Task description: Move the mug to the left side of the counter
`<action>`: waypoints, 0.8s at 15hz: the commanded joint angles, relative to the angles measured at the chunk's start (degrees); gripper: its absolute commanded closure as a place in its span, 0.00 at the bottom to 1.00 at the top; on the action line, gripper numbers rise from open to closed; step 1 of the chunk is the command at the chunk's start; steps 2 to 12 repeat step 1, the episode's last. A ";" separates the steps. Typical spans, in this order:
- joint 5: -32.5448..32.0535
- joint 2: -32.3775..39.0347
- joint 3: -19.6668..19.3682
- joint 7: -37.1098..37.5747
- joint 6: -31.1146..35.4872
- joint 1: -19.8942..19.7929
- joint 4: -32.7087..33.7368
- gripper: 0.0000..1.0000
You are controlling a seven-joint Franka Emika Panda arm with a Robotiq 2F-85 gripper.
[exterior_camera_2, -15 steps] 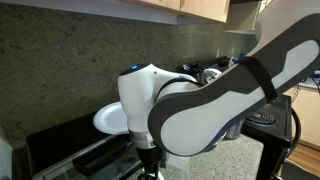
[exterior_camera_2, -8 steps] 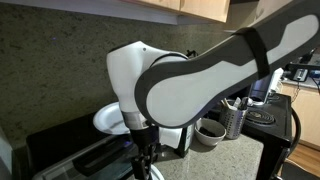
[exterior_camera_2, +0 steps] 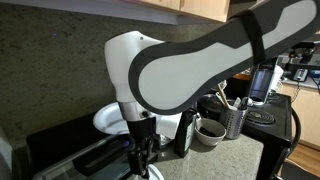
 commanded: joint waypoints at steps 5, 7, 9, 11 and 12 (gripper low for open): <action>0.16 0.15 -0.44 -0.06 -0.25 0.46 0.34 0.00; 0.16 0.15 -0.44 -0.06 -0.25 0.46 0.34 0.00; 0.16 0.15 -0.44 -0.06 -0.25 0.46 0.34 0.00; 0.16 0.15 -0.44 -0.06 -0.25 0.46 0.34 0.00; 0.16 0.15 -0.44 -0.06 -0.25 0.46 0.34 0.00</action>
